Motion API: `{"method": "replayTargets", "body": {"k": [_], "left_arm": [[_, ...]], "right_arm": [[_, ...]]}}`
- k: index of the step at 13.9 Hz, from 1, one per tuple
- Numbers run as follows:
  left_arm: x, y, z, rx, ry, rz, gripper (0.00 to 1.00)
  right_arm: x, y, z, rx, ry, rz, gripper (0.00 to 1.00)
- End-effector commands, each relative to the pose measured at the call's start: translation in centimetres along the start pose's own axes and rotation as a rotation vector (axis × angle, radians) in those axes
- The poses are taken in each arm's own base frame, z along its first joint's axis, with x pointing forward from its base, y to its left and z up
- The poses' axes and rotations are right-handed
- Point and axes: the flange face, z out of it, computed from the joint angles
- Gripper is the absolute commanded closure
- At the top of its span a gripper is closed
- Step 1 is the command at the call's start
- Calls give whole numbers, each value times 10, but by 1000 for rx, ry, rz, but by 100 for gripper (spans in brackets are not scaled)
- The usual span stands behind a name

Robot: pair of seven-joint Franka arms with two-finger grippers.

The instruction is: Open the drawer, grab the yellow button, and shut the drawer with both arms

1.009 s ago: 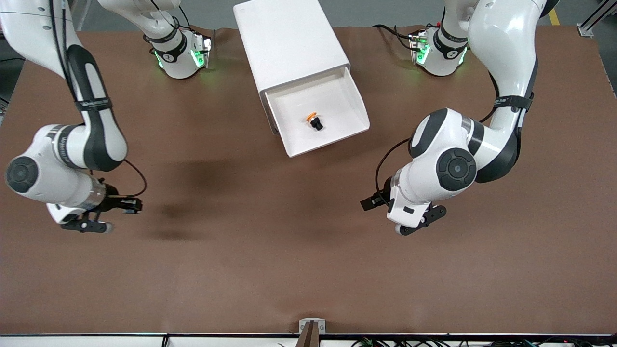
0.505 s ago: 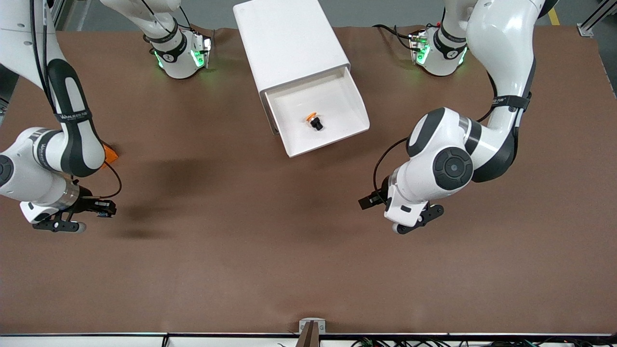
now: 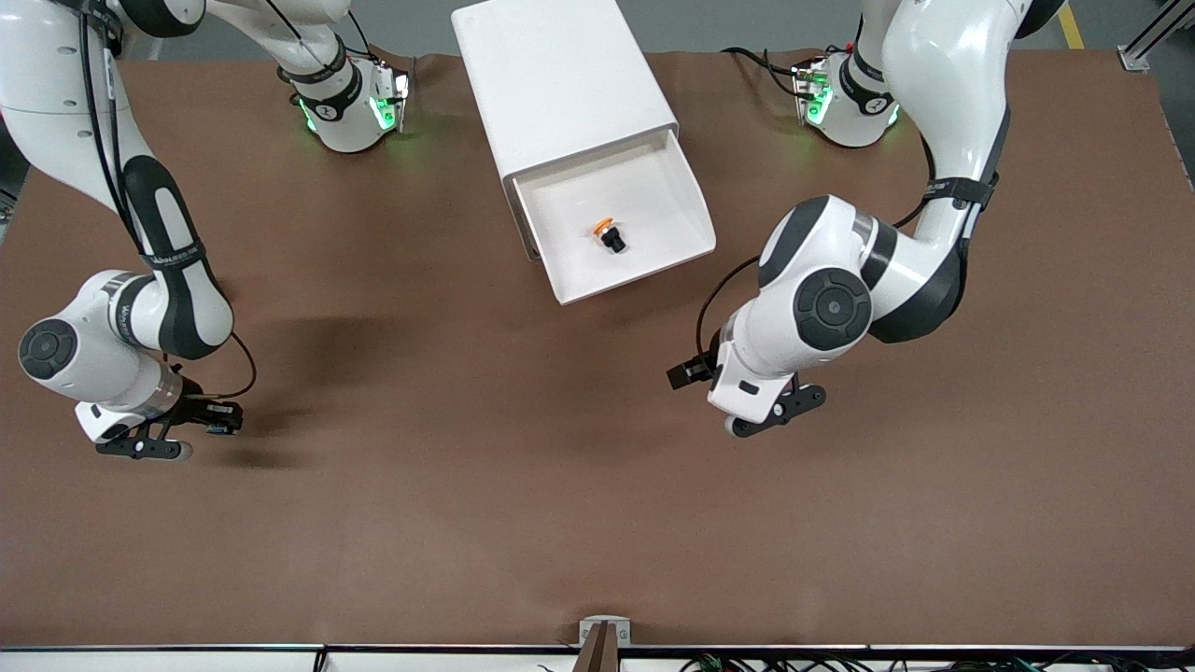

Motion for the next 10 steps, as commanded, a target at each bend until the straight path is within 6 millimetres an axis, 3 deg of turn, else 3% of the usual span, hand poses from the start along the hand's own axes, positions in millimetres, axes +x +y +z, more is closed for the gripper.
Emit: {"method": "replayTargets", "body": {"k": [1,4,5,6,7,10], "left_arm": [[-18,9,-2,14,15,24,0],[-38,25,11,37,17,29,0],[-45,30,12,48,28,30,0],[-54,37,15,52,30,27,0],[-67,44,18,58,30,31,0],[-94,60,27,71,23,27,0]], "right_arm": [[1,5,9,4,6,18,100],[0,8,18,2,12,24,100],[-1,9,20,2,9,25,76],[-1,8,22,2,6,25,14],[-1,8,23,3,5,25,0],[7,1,10,5,1,12,0]]}}
